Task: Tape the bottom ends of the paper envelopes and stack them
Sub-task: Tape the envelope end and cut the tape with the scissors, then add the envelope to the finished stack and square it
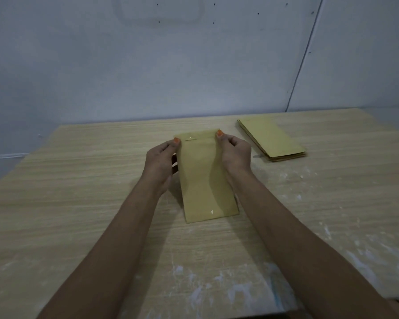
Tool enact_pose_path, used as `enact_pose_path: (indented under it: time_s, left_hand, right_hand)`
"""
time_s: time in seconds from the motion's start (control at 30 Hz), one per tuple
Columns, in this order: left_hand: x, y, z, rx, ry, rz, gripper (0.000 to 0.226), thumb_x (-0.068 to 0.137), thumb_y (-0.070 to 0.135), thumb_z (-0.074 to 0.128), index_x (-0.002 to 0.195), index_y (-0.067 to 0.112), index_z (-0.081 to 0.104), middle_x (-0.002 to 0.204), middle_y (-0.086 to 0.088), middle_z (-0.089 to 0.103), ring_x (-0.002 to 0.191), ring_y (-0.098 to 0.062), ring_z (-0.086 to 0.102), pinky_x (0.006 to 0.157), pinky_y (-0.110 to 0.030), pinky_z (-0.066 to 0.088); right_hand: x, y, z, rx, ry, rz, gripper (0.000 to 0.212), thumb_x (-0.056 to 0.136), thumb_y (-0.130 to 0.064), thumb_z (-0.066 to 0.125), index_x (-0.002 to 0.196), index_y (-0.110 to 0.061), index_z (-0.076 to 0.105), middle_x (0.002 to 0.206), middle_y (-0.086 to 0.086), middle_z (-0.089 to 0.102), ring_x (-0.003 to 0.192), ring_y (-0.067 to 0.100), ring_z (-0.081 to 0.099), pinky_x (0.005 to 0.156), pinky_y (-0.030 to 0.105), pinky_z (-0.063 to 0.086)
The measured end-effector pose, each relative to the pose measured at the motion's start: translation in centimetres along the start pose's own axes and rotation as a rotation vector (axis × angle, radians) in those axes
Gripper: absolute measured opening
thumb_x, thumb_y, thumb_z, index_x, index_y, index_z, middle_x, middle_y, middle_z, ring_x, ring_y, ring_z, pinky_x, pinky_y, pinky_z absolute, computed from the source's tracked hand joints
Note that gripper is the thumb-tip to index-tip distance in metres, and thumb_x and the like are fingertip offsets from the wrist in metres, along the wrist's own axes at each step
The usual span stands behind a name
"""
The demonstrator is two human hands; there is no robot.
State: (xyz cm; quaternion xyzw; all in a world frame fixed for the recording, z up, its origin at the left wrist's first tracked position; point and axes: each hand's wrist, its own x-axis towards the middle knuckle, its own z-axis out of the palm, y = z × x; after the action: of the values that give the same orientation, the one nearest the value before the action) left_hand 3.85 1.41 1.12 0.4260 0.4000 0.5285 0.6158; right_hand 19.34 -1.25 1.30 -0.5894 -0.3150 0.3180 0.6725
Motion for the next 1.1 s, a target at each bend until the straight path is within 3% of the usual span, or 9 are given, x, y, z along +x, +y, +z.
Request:
enact_pose_path:
  time_s: [0.2, 0.33, 0.4, 0.53, 0.67, 0.77, 0.83, 0.93, 1.1]
  left_hand:
    - [0.3, -0.3, 1.5, -0.017, 0.068, -0.002, 0.017, 0.102, 0.019, 0.054, 0.09, 0.013, 0.064, 0.079, -0.001, 0.067, 0.066, -0.015, 0.062, 0.057, -0.026, 0.05]
    - [0.7, -0.6, 2.7, 0.019, 0.192, 0.131, 0.007, 0.096, 0.013, 0.064, 0.092, 0.015, 0.059, 0.071, -0.001, 0.064, 0.055, -0.011, 0.058, 0.048, -0.022, 0.046]
    - [1.1, -0.8, 3.3, 0.072, 0.215, 0.193, 0.013, 0.093, 0.015, 0.069, 0.081, 0.016, 0.063, 0.067, 0.002, 0.064, 0.058, -0.013, 0.057, 0.055, -0.026, 0.047]
    - [2.0, -1.2, 4.7, 0.211, 0.209, 0.233, 0.022, 0.084, 0.036, 0.07, 0.066, 0.023, 0.072, 0.068, 0.003, 0.066, 0.072, -0.021, 0.059, 0.068, -0.039, 0.047]
    - [2.2, -1.2, 7.0, 0.289, 0.214, 0.261, 0.029, 0.094, 0.025, 0.065, 0.065, 0.02, 0.066, 0.063, 0.003, 0.057, 0.063, -0.013, 0.05, 0.066, -0.032, 0.041]
    - [2.9, -1.3, 9.0, 0.29, 0.284, 0.241, 0.029, 0.098, 0.02, 0.058, 0.069, 0.016, 0.06, 0.062, 0.004, 0.05, 0.058, -0.009, 0.043, 0.064, -0.027, 0.036]
    - [3.8, -1.3, 10.5, 0.212, 0.325, 0.197, 0.027, 0.098, 0.019, 0.056, 0.071, 0.016, 0.058, 0.067, 0.001, 0.053, 0.064, -0.014, 0.049, 0.067, -0.029, 0.041]
    - [4.9, -1.3, 12.8, 0.057, 0.355, 0.07, 0.028, 0.099, 0.021, 0.054, 0.071, 0.017, 0.052, 0.071, -0.002, 0.052, 0.068, -0.02, 0.048, 0.064, -0.031, 0.042]
    - [5.6, -1.3, 14.9, -0.08, 0.275, -0.005, 0.031, 0.098, 0.012, 0.052, 0.068, 0.015, 0.047, 0.067, -0.004, 0.044, 0.061, -0.017, 0.039, 0.063, -0.031, 0.032]
  right_hand:
    - [0.6, -0.3, -0.6, -0.026, 0.021, -0.08, 0.021, 0.094, -0.03, 0.066, 0.076, -0.019, 0.068, 0.067, -0.012, 0.059, 0.064, 0.0, 0.05, 0.063, 0.016, 0.041]
    - [1.1, -0.6, -1.1, -0.001, 0.049, -0.1, 0.021, 0.094, -0.028, 0.067, 0.078, -0.016, 0.071, 0.063, -0.012, 0.057, 0.061, 0.0, 0.047, 0.064, 0.02, 0.041]
    - [1.3, -0.9, -1.6, 0.02, 0.079, -0.112, 0.021, 0.093, -0.026, 0.067, 0.079, -0.013, 0.072, 0.064, -0.01, 0.058, 0.064, 0.002, 0.049, 0.067, 0.022, 0.043]
    - [2.1, -1.1, -2.9, 0.05, 0.13, -0.131, 0.033, 0.093, -0.024, 0.067, 0.079, 0.006, 0.068, 0.076, 0.015, 0.068, 0.075, 0.008, 0.051, 0.08, 0.029, 0.048]
    - [3.1, -1.3, -4.6, -0.004, 0.141, -0.117, 0.025, 0.093, -0.031, 0.067, 0.094, -0.007, 0.072, 0.081, -0.007, 0.064, 0.075, 0.005, 0.055, 0.073, 0.024, 0.047]
    - [2.7, -1.6, -5.8, -0.167, 0.113, -0.136, 0.044, 0.092, -0.042, 0.065, 0.123, -0.016, 0.049, 0.095, -0.007, 0.056, 0.083, 0.008, 0.056, 0.065, 0.023, 0.041]
    - [2.2, -1.4, -6.3, -0.409, 0.082, -0.253, 0.058, 0.087, -0.048, 0.068, 0.123, -0.017, 0.035, 0.11, -0.003, 0.046, 0.091, 0.016, 0.052, 0.069, 0.03, 0.04]
    - [1.8, -0.9, -7.2, -0.82, 0.021, -0.443, 0.074, 0.075, -0.065, 0.068, 0.119, -0.017, 0.033, 0.116, 0.0, 0.033, 0.101, 0.026, 0.05, 0.077, 0.04, 0.047]
    - [2.3, -0.6, -8.4, -1.078, -0.063, -0.426, 0.095, 0.062, -0.078, 0.065, 0.126, -0.015, 0.034, 0.126, 0.007, 0.031, 0.117, 0.031, 0.038, 0.092, 0.049, 0.042]
